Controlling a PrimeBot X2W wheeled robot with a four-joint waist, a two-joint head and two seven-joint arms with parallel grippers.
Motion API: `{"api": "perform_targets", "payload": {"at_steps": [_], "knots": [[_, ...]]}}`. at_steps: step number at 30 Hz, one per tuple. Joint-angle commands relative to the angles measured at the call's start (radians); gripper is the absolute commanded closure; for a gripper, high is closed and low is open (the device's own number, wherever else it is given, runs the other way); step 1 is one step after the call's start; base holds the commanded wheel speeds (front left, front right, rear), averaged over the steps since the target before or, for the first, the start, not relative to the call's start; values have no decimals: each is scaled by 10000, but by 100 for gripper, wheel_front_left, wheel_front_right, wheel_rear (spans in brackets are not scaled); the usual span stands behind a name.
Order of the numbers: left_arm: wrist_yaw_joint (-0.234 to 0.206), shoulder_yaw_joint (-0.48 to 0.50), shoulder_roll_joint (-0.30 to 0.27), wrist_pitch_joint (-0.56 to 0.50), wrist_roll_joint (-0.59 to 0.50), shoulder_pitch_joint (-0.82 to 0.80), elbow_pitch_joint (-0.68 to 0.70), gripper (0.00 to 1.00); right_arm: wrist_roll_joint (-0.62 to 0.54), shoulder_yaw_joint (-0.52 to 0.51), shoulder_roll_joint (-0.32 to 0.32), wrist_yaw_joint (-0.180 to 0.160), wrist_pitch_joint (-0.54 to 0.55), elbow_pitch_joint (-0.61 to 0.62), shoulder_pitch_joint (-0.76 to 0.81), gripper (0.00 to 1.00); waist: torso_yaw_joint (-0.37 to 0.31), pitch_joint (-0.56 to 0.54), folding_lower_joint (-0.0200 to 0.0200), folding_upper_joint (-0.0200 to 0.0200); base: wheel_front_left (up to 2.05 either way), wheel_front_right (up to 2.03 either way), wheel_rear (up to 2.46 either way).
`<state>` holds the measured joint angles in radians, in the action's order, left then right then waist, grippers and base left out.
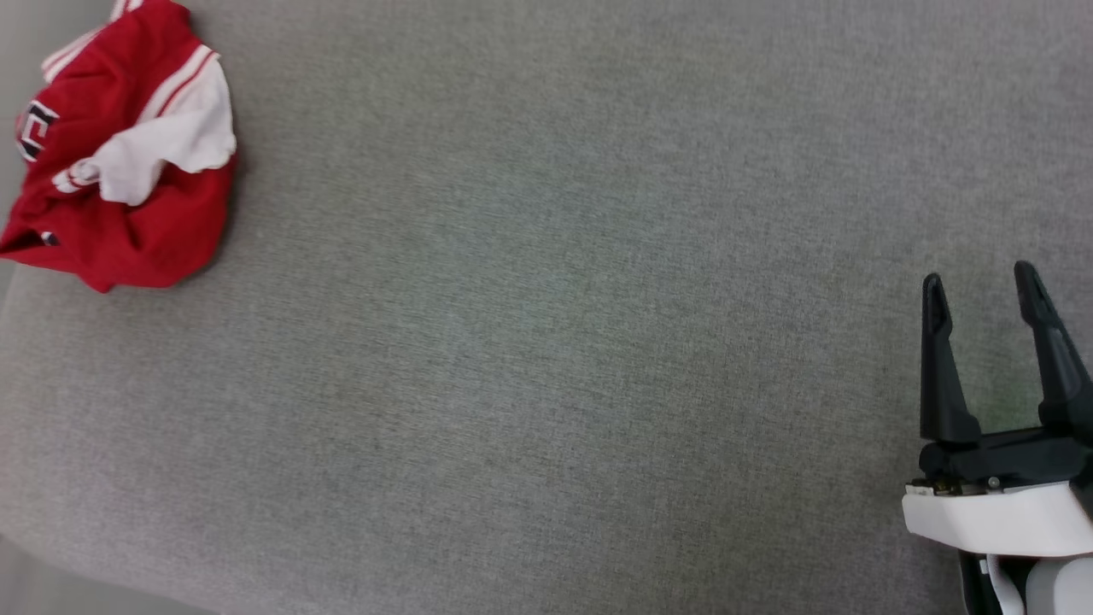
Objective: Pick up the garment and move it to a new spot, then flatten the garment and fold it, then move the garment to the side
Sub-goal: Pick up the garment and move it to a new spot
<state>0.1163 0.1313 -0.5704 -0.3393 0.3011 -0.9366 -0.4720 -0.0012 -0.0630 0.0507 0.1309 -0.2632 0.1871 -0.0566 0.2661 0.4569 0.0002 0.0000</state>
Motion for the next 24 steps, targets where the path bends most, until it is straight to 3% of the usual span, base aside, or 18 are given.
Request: {"api": "perform_targets", "payload": {"at_steps": [1,14,19,24], "knots": [[60,-116,-247,-498,237,-225,-111,0,-90,-6,-9,-5,-23,124,-218,0,-230,460,-2,0,0,0,0],[119,-1946,-1900,-5439,3737,150,-488,0,-530,-5,-9,-3,-23,983,-936,0,-601,2031,-2,0,0,0,0],[120,-2211,-1915,-5991,4263,453,-794,0,-689,-12,-9,-3,-23,1178,-1057,0,-629,2510,-2,0,0,0,0],[122,-2540,-1542,-5996,4509,728,-1306,0,-802,-22,-8,-5,-18,1146,-1088,0,-697,2814,-2,0,0,0,0]]}}
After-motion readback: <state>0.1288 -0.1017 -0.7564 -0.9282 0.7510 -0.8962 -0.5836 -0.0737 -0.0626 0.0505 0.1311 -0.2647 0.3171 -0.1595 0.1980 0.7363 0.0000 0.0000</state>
